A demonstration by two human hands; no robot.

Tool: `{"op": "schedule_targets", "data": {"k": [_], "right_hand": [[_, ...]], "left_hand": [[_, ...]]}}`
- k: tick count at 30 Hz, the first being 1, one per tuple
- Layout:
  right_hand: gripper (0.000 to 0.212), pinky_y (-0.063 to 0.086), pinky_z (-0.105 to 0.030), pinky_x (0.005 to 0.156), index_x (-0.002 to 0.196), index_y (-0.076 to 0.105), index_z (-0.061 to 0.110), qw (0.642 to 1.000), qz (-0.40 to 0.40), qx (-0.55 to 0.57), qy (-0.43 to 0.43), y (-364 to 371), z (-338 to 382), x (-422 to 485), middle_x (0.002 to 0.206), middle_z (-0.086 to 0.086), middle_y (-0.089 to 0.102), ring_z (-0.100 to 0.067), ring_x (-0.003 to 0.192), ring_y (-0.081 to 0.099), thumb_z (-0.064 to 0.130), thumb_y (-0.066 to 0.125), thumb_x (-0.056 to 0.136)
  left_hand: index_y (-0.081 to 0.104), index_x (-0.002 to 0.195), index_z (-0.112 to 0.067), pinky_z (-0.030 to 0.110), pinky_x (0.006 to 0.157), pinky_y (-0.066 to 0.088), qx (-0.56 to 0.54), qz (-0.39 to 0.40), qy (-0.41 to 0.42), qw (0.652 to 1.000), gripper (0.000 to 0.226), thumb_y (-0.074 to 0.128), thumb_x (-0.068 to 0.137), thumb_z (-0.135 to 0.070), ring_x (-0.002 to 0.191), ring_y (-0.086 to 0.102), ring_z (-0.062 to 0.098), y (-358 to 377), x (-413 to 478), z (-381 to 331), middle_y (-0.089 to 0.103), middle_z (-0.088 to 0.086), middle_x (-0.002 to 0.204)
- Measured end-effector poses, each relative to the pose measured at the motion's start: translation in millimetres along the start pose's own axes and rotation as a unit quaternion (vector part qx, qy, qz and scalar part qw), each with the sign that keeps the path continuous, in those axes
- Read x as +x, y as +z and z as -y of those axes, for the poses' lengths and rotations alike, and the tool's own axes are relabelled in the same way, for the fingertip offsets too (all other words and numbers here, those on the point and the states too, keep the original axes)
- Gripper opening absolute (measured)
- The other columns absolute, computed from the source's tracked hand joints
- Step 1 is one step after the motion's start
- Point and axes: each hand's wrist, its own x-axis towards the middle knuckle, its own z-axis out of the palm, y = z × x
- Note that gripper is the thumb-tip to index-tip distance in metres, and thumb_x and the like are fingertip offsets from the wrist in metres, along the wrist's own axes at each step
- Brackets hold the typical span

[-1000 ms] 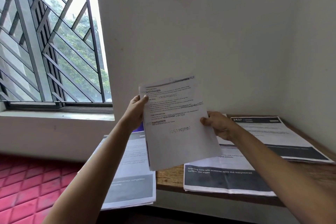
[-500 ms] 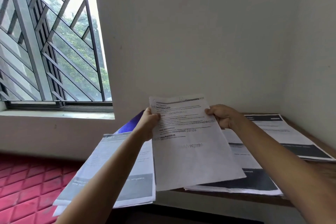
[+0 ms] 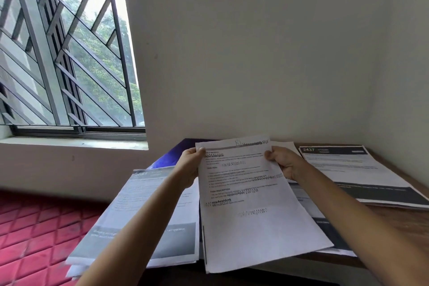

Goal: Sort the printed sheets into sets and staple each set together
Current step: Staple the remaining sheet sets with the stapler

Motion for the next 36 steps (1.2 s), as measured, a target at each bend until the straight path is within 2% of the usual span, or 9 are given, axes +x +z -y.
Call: {"op": "schedule_targets", "data": {"k": [3, 7, 9, 13, 15, 17, 21, 28, 36], "right_hand": [[0.020, 0.049, -0.050, 0.079, 0.115, 0.055, 0.005, 1.000, -0.001, 0.011, -0.014, 0.9, -7.8, 2.4, 0.116, -0.021, 0.059, -0.030, 0.083, 0.060, 0.003, 0.042, 0.100], [0.017, 0.056, -0.039, 0.058, 0.111, 0.058, 0.007, 1.000, 0.001, 0.018, -0.021, 0.4, -16.5, 5.3, 0.103, -0.016, 0.064, -0.027, 0.078, 0.062, 0.005, 0.045, 0.099], [0.018, 0.057, -0.038, 0.056, 0.113, 0.058, 0.007, 1.000, -0.003, 0.020, -0.023, -0.6, -18.8, 6.6, 0.101, -0.014, 0.064, -0.026, 0.077, 0.063, 0.005, 0.045, 0.099], [0.019, 0.056, -0.036, 0.059, 0.113, 0.058, 0.007, 1.000, -0.015, 0.006, -0.027, -2.0, -22.3, 9.3, 0.108, -0.015, 0.063, -0.027, 0.080, 0.062, 0.004, 0.046, 0.099], [0.018, 0.056, -0.040, 0.066, 0.110, 0.060, 0.007, 0.999, -0.021, -0.001, -0.026, -2.5, -24.7, 11.2, 0.112, -0.017, 0.063, -0.029, 0.084, 0.062, 0.005, 0.047, 0.098], [0.015, 0.053, -0.044, 0.077, 0.106, 0.061, 0.008, 0.999, -0.027, -0.008, -0.026, -2.7, -26.6, 12.6, 0.114, -0.019, 0.063, -0.031, 0.088, 0.061, 0.006, 0.048, 0.098], [0.017, 0.052, -0.044, 0.077, 0.111, 0.060, 0.006, 0.999, -0.035, -0.001, -0.016, -2.9, -30.4, 14.8, 0.116, -0.020, 0.062, -0.029, 0.084, 0.061, 0.007, 0.047, 0.099], [0.024, 0.048, -0.054, 0.091, 0.119, 0.058, 0.001, 0.999, -0.043, 0.005, -0.009, -2.4, -33.1, 17.2, 0.122, -0.022, 0.061, -0.035, 0.103, 0.059, 0.008, 0.047, 0.099], [0.017, 0.052, -0.050, 0.084, 0.103, 0.063, 0.005, 0.998, -0.050, -0.024, -0.022, 0.4, -26.3, 6.7, 0.108, -0.019, 0.065, -0.034, 0.091, 0.063, 0.008, 0.047, 0.099]], "left_hand": [[0.062, 0.100, -0.002, 0.037, 0.069, 0.052, 0.008, -0.028, 0.021, 0.999, 0.021, 0.046, 0.102, -0.015, 0.072, 0.060, 0.022, -2.6, 9.0, 4.3, 0.063, 0.013, 0.085], [0.067, 0.105, -0.007, 0.026, 0.053, 0.049, 0.005, -0.059, 0.053, 0.997, 0.017, 0.051, 0.099, -0.012, 0.068, 0.059, 0.018, -3.1, 16.8, 10.6, 0.063, 0.008, 0.081], [0.066, 0.104, -0.011, 0.023, 0.052, 0.048, -0.007, -0.062, 0.068, 0.996, 0.015, 0.052, 0.098, -0.011, 0.070, 0.058, 0.017, -1.6, 18.2, 15.0, 0.063, 0.006, 0.083], [0.066, 0.097, -0.018, 0.019, 0.049, 0.047, -0.041, -0.054, 0.095, 0.993, 0.017, 0.053, 0.097, -0.007, 0.068, 0.055, 0.015, 0.9, 17.8, 26.4, 0.062, 0.003, 0.082], [0.066, 0.096, -0.018, 0.020, 0.049, 0.048, -0.048, -0.052, 0.104, 0.992, 0.017, 0.053, 0.097, -0.008, 0.067, 0.055, 0.014, 1.4, 17.7, 31.4, 0.062, 0.003, 0.080], [0.066, 0.097, -0.017, 0.023, 0.053, 0.052, -0.057, -0.043, 0.107, 0.992, 0.015, 0.053, 0.097, -0.008, 0.066, 0.058, 0.014, 1.2, 18.6, 35.2, 0.063, 0.003, 0.079], [0.066, 0.099, -0.015, 0.029, 0.061, 0.057, -0.068, -0.039, 0.109, 0.991, 0.013, 0.054, 0.097, -0.010, 0.067, 0.060, 0.014, 0.6, 22.2, 39.5, 0.064, 0.005, 0.082], [0.068, 0.096, -0.015, 0.040, 0.077, 0.056, -0.093, -0.050, 0.099, 0.990, 0.014, 0.054, 0.098, -0.012, 0.072, 0.060, 0.019, 1.4, 26.9, 43.4, 0.064, 0.010, 0.086], [0.068, 0.089, -0.013, 0.045, 0.081, 0.055, -0.111, -0.073, 0.084, 0.988, 0.016, 0.055, 0.097, -0.010, 0.073, 0.061, 0.023, 3.8, 31.0, 46.4, 0.065, 0.012, 0.086]]}}
